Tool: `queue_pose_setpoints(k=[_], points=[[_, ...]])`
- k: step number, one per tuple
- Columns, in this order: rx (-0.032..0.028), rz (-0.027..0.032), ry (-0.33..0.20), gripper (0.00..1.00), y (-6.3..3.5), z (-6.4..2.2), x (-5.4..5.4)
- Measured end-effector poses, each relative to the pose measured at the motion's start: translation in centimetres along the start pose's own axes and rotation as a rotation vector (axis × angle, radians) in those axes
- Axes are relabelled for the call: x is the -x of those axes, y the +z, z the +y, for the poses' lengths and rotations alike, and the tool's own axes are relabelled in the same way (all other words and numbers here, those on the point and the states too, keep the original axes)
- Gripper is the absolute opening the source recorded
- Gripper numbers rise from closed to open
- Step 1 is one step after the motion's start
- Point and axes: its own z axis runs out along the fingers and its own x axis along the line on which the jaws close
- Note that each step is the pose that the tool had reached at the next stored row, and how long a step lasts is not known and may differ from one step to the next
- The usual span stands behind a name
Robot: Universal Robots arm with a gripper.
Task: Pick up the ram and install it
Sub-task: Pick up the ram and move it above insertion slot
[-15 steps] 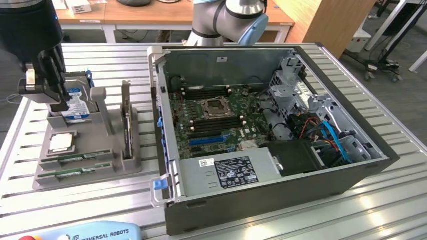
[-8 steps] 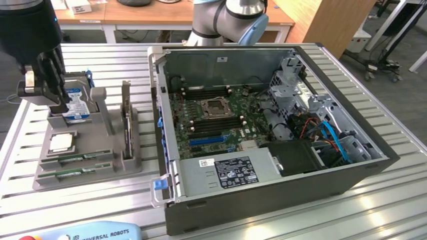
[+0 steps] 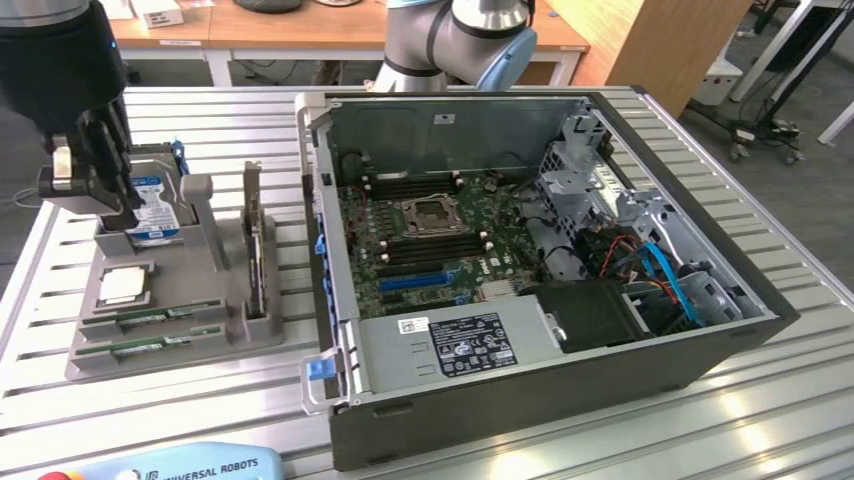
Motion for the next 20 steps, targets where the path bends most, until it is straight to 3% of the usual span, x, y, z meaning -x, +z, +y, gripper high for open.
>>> queue_pose_setpoints(k=[20], points=[[-0.0003,0.0001,0.0,0.3,3.05,-0.13,0.0]])
